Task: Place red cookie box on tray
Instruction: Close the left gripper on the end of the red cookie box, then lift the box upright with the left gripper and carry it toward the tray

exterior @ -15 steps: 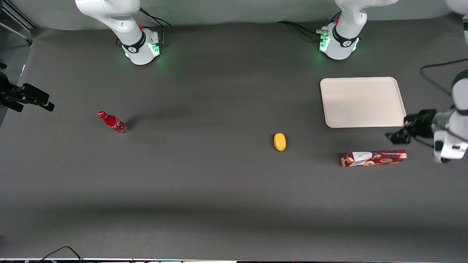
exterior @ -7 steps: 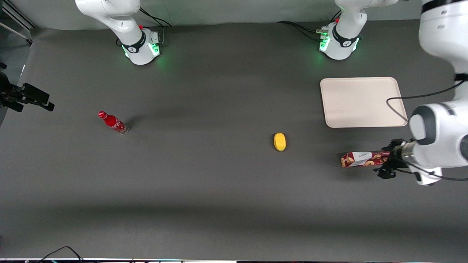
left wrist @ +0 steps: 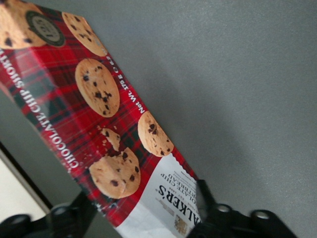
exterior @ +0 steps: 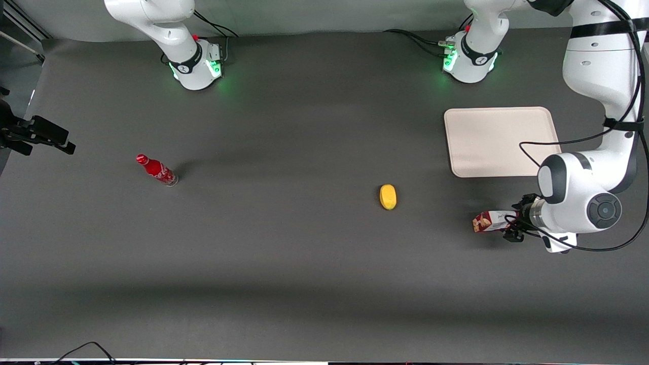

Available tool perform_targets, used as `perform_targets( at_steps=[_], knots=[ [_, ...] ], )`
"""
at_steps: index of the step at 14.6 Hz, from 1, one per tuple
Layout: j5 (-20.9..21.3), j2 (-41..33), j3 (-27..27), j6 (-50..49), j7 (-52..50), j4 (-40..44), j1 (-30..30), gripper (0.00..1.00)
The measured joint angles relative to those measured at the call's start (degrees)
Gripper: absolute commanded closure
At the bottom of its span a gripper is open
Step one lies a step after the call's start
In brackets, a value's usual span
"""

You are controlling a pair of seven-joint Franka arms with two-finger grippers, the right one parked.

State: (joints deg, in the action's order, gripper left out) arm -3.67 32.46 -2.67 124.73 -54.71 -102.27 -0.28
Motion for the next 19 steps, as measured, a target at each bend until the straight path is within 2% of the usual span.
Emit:
perform_targets(
  at_steps=[7,9,11,13,15,17,19],
  knots=[
    [0.2,-1.0,0.0,1.2,-2.4,0.1,0.0,1.00],
    [0.2,-3.0,-0.1,-1.5,-2.4,1.1,0.0,1.00],
    [0.4,-5.6,-0.1,-8.3,-1.2,4.2,0.1,1.00],
    [0.9,-8.7,-0.7,-18.3,8.3,7.8,0.2,1.00],
    [3.3,-12.7,-3.1,-28.0,23.5,9.6,0.2,1.00],
    [5.1,-16.3,-6.3,-34.9,37.5,9.3,0.5,1.00],
    [9.5,-20.2,-8.1,-37.5,47.5,5.8,1.0,1.00]
  ],
)
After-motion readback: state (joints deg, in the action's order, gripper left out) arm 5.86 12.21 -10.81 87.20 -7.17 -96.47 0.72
